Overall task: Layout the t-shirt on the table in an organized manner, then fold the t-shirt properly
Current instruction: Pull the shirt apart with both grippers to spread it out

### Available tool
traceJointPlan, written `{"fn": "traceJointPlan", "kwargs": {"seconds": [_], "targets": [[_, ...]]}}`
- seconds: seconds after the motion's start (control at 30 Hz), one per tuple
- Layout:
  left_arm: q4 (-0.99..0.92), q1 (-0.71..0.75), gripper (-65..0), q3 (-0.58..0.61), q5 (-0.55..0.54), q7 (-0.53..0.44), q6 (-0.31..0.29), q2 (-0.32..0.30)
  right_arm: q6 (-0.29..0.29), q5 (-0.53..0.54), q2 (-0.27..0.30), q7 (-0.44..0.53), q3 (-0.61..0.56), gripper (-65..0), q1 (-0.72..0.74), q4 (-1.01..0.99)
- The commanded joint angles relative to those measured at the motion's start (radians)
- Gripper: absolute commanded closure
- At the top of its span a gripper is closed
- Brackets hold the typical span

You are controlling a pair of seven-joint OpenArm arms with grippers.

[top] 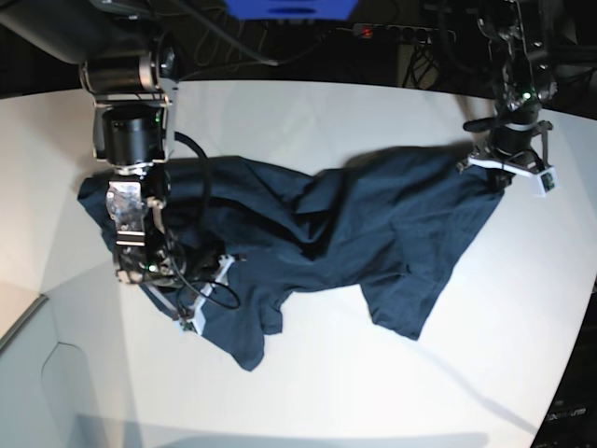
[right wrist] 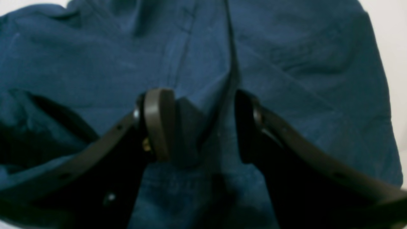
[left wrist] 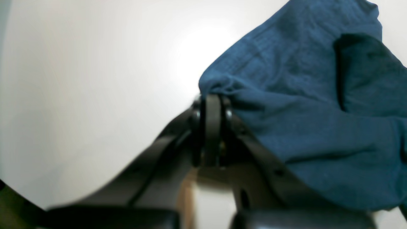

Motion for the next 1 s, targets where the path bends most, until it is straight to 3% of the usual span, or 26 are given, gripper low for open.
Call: {"fn": "traceJointPlan", "kwargs": {"seconds": [0.0,0.3,0.43,0.53,0.67,0.8,0.97], "targets": [[0.015,-0.001,-0.1,-0.005,-0.002,-0.023,-0.003,-0.01,0.001,0.006,0.0,0.015,-0.002,-30.7,0.029,0.016],[0.015,-0.001,-0.1,-0.005,-0.002,-0.023,-0.003,-0.01,0.001,0.006,-0.012,0.011,-0.005,-29.3,-0.013,0.015],[0.015,-0.001,-0.1,-0.005,-0.002,-0.023,-0.003,-0.01,0.001,0.006,-0.014,0.009,0.0,-17.4,-0.02,0.015],[0.015,-0.001,-0.1,-0.005,-0.002,-0.023,-0.003,-0.01,0.001,0.006,-0.012,0.007,0.001,-1.0,-0.031,0.015],[0.015,-0.001,-0.1,-0.004,-0.002,-0.023,-0.003,-0.01,0.001,0.008,-0.009,0.007,0.001,0.0,-0.033,0.038],[0.015,-0.001,-0.1,-0.005,-0.002,-0.023,-0.003,-0.01,0.001,0.008,-0.008,-0.009,0.044,0.0,-0.105,0.251],[0.019,-0.001,-0.1,-0.005,-0.002,-0.023,-0.003,-0.01,0.001,0.008,-0.008,-0.111,0.089,0.0,-0.253,0.641]]}}
